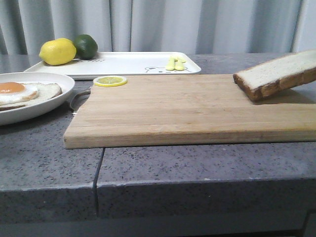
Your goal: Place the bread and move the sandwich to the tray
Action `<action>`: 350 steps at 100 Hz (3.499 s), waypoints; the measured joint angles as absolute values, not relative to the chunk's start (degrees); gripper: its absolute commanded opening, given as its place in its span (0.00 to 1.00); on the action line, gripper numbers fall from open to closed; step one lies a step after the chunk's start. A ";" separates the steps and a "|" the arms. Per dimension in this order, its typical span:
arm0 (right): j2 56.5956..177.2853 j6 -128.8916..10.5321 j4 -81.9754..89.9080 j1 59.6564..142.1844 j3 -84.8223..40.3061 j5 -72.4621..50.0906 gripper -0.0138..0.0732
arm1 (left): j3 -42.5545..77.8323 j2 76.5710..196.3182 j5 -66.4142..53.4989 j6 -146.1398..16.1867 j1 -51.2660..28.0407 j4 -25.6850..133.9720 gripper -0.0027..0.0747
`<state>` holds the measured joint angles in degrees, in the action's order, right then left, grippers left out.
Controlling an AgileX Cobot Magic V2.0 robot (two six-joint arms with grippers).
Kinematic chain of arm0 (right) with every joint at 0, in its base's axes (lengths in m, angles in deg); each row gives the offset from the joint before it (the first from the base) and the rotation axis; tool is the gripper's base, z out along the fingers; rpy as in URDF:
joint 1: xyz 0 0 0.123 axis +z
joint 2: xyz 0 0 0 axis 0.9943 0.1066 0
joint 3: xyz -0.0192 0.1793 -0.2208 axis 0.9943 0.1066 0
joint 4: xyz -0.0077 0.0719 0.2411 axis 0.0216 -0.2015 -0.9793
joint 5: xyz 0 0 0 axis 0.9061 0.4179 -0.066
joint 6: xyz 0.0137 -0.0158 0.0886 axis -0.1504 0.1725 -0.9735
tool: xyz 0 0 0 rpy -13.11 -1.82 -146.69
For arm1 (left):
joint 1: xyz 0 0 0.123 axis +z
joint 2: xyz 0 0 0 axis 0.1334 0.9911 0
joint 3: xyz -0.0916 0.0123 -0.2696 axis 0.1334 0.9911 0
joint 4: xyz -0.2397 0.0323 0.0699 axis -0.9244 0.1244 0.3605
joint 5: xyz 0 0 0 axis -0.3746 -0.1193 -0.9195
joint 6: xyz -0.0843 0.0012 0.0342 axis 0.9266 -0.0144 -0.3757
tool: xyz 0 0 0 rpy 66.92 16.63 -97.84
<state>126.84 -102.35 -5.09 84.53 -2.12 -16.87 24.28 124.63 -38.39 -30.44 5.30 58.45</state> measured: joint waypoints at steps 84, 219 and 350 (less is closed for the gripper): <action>139.86 -102.35 -19.88 119.87 -19.04 -36.27 0.09 | 24.28 124.63 -38.39 -30.44 5.30 58.45 0.32; 169.54 -101.26 -34.85 139.34 -35.48 -52.53 0.12 | 24.28 124.63 -39.28 -30.44 5.30 58.45 0.32; 122.86 -36.29 -28.78 124.06 -21.34 -44.28 0.46 | 24.28 124.63 -39.39 -30.44 5.30 58.45 0.32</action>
<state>122.86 -36.29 -28.78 124.06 -21.34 -44.28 24.28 124.63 -39.39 -30.44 5.30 58.45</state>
